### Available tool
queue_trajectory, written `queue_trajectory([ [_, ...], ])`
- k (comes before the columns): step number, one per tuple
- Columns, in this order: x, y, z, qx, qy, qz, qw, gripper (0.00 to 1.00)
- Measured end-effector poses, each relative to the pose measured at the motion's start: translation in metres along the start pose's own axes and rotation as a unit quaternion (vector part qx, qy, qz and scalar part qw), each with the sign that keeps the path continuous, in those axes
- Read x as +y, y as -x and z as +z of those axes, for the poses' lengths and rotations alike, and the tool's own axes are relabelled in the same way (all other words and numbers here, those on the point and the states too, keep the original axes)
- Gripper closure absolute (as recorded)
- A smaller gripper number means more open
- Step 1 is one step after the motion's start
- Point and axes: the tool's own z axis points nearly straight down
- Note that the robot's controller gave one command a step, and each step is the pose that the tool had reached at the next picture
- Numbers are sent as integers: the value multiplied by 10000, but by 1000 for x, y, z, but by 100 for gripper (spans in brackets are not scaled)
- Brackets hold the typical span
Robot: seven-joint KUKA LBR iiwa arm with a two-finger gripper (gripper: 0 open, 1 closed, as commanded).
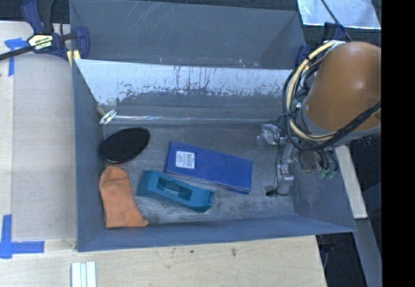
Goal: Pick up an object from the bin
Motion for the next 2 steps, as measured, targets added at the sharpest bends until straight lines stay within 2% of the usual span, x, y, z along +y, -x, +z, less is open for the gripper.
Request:
queue_trajectory([
  [1, 0, 1, -4, -42, -3, -10, 10000, 0],
  [2, 14, 34, 80, -65, -2, 33, 10000, 0],
])
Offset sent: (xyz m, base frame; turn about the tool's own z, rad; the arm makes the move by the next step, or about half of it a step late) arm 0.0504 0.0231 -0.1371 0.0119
